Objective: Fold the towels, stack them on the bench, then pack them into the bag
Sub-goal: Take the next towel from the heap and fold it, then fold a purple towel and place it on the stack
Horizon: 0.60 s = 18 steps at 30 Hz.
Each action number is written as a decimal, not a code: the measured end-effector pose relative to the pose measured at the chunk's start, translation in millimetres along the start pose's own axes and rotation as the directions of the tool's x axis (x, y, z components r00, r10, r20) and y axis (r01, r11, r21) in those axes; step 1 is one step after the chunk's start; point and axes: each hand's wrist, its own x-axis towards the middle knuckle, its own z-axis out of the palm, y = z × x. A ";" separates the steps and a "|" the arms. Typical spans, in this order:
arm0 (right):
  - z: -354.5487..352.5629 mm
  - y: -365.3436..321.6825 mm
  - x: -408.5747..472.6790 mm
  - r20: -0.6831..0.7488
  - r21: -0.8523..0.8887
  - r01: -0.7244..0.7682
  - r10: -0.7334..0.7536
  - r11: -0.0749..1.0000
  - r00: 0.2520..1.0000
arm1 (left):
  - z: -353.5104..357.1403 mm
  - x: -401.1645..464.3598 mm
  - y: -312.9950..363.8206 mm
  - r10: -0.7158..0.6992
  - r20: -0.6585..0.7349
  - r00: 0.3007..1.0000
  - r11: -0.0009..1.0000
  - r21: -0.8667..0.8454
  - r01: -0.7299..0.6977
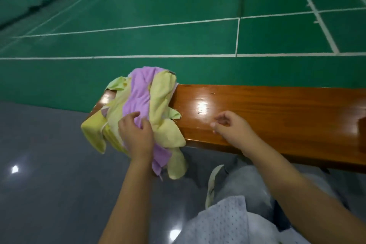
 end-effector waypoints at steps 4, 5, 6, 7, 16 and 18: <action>16.5 -7.6 3.9 0.036 -0.016 0.019 -0.018 1.000 0.999 | -9.9 23.2 -31.4 -0.127 0.099 0.987 0.975 0.198 0.105; 19.1 -8.7 4.3 0.042 -0.020 0.022 -0.021 1.000 0.999 | -10.7 24.4 -35.5 -0.143 0.163 0.976 0.977 0.181 0.113; 20.6 -9.5 4.2 0.045 -0.020 0.027 -0.027 0.999 0.999 | -11.6 26.0 -38.1 -0.126 0.196 0.973 0.983 0.156 0.096; 21.2 -10.2 3.7 0.047 -0.020 0.031 -0.030 0.999 0.998 | -12.3 27.4 -38.1 -0.103 0.199 0.975 0.989 0.127 0.079; 0.1 -10.3 -2.2 -0.026 0.072 0.033 -0.031 0.997 0.999 | -24.4 21.1 12.5 0.095 0.075 0.993 0.975 -0.208 -0.078; -5.8 -10.4 -3.2 -0.053 0.091 0.049 -0.044 0.995 0.998 | -26.9 23.2 36.0 0.160 0.073 0.984 0.950 -0.281 -0.134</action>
